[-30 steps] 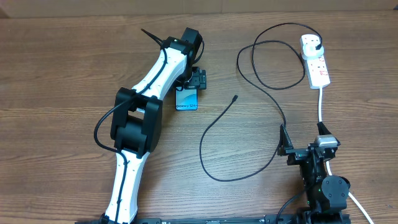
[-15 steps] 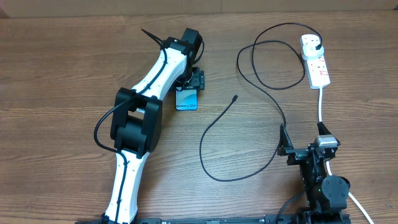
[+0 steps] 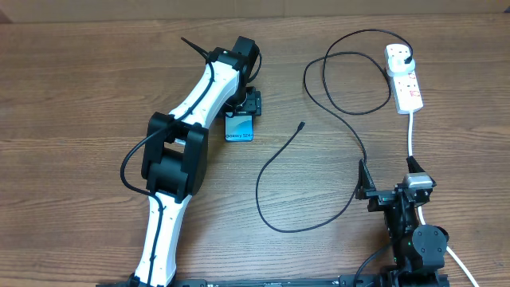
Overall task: Plug charger to phone and switch on socket
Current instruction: 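Close the left gripper on the smartphone's bottom edge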
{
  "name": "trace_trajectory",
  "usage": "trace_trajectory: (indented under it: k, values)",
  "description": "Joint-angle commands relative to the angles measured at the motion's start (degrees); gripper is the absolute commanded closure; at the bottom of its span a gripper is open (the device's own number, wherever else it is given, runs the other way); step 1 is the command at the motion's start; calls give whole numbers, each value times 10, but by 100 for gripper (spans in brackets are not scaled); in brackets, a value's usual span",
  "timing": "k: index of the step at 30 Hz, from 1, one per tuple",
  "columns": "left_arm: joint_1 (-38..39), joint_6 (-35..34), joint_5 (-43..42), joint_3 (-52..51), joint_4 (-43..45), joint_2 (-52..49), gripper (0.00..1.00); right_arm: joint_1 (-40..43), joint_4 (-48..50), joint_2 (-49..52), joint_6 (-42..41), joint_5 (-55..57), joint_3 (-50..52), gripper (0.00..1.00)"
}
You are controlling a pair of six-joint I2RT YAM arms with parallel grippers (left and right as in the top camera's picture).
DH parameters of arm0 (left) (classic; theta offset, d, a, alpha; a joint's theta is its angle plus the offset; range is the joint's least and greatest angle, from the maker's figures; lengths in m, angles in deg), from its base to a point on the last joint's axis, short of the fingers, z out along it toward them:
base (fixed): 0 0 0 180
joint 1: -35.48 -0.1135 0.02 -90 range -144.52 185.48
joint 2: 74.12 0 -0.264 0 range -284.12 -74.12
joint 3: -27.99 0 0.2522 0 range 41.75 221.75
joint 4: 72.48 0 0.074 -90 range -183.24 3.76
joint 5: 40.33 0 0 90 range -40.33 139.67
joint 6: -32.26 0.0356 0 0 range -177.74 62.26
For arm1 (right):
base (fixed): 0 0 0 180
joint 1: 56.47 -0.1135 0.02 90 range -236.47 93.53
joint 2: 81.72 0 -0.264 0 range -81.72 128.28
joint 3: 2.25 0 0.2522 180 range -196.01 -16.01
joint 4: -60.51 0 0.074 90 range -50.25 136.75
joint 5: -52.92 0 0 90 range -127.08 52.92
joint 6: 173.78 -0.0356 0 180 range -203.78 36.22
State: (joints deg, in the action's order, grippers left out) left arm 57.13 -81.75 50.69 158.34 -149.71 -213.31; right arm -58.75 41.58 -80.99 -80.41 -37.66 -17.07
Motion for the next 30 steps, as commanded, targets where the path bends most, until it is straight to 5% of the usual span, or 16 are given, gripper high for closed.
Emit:
trace_trajectory:
  k: [1, 30]
  values:
    - [1, -4, 10, -20, -8, -12, 19, -2, 3, -6, -2, 5, 6, 0]
    - [1, -7, 9, -20, -20, -12, 27, -2, 3, -6, -2, 5, 6, 0]
